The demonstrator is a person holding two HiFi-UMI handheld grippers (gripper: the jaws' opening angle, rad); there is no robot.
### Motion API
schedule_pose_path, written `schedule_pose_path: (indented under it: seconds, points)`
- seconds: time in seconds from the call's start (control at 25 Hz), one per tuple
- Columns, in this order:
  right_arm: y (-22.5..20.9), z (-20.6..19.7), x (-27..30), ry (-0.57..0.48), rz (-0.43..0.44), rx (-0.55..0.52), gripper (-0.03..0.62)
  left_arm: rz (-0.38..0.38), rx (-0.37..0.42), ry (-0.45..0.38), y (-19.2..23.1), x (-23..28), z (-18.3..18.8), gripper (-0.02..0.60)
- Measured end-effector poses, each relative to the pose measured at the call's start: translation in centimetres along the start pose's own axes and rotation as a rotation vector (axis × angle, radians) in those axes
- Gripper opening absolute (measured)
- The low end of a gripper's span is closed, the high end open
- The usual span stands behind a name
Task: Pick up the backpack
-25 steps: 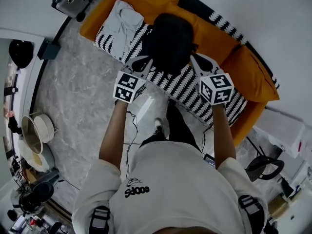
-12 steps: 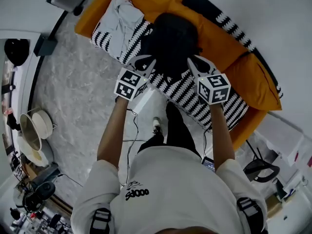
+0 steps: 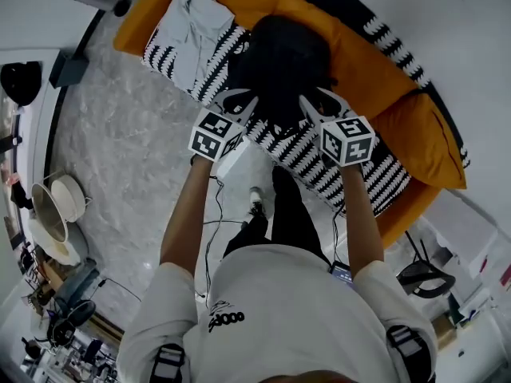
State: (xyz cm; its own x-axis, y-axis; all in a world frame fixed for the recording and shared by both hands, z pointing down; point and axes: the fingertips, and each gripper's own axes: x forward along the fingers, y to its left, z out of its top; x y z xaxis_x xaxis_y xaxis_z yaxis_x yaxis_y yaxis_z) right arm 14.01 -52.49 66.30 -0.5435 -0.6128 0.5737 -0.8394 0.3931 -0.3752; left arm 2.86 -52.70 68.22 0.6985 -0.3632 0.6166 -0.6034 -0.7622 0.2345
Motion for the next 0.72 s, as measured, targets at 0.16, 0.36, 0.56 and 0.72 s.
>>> schedule_pose_path:
  seconds: [0.16, 0.36, 0.56, 0.72]
  points:
    - [-1.2, -0.9, 2.1, 0.024, 0.012, 0.006, 0.138, -0.056, -0.007, 0.023, 0.5, 2.0, -0.9, 0.138]
    - [-2.5, -2.0, 4.7, 0.059, 0.032, 0.016, 0.147, -0.102, -0.013, 0.051, 1.6, 4.8, -2.0, 0.152]
    - [-3.8, -2.8, 6.6, 0.078, 0.037, 0.03, 0.156, -0.118, -0.016, 0.081, 2.5, 7.3, -3.1, 0.16]
    - [-4.6, -3.1, 7.6, 0.08, 0.052, 0.044, 0.16, -0.127, -0.023, 0.087, 3.1, 8.9, -3.5, 0.163]
